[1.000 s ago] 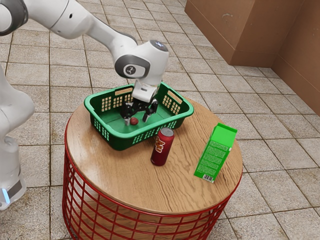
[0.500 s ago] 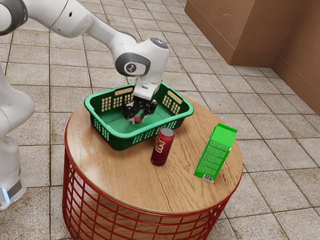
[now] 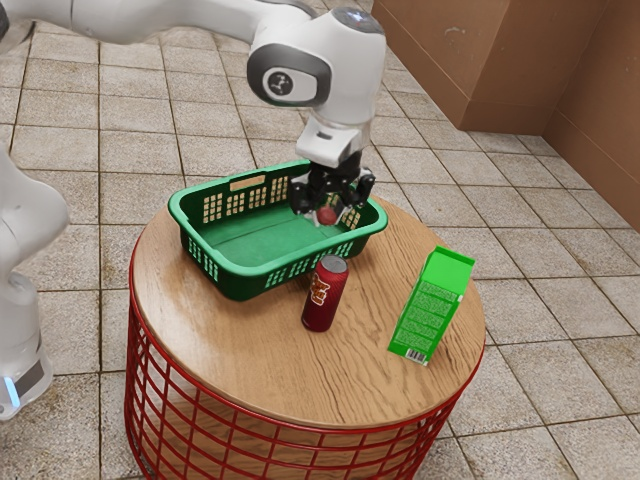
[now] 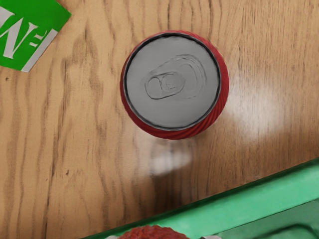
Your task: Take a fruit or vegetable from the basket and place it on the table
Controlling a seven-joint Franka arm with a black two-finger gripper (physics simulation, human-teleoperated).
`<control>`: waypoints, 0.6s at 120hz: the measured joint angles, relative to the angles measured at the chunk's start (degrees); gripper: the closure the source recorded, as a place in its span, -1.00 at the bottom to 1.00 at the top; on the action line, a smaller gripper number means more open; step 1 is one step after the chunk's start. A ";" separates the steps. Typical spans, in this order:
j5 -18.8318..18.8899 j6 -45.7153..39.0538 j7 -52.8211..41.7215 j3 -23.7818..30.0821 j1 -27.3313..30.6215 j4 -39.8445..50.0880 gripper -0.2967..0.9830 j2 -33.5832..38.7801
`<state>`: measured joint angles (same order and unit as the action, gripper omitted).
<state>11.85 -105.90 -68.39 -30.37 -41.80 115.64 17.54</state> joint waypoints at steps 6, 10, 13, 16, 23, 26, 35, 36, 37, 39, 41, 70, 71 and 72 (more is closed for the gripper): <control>0.12 1.14 0.48 3.08 -0.02 -0.34 0.29 0.76; 0.15 1.76 0.83 4.83 -0.06 -0.42 0.30 1.03; 0.13 2.16 1.12 6.14 -0.11 -0.40 0.30 1.13; 0.08 2.51 1.41 7.27 -0.29 -0.36 0.30 1.18; -0.01 3.19 2.21 8.86 -2.49 -0.32 0.30 1.22; -0.04 3.42 2.58 9.15 -3.65 -0.31 0.30 1.20; -0.10 3.80 3.65 9.50 -6.68 -0.13 0.29 0.17; -0.11 3.81 3.77 9.51 -6.93 -0.10 0.29 -0.11; -0.12 3.80 3.89 9.51 -7.16 -0.08 0.29 -0.47; -0.14 3.77 4.11 9.51 -7.57 -0.05 0.29 -1.15; -0.21 3.68 4.33 9.49 -7.90 -0.02 0.29 -1.94; -1.52 1.71 6.93 9.23 -9.69 0.28 0.30 -8.53; -1.56 1.65 7.00 9.19 -9.69 0.28 0.30 -8.68; -1.59 1.58 7.07 9.15 -9.68 0.28 0.30 -8.80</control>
<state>10.25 -104.32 -61.33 -21.22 -51.48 115.92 8.74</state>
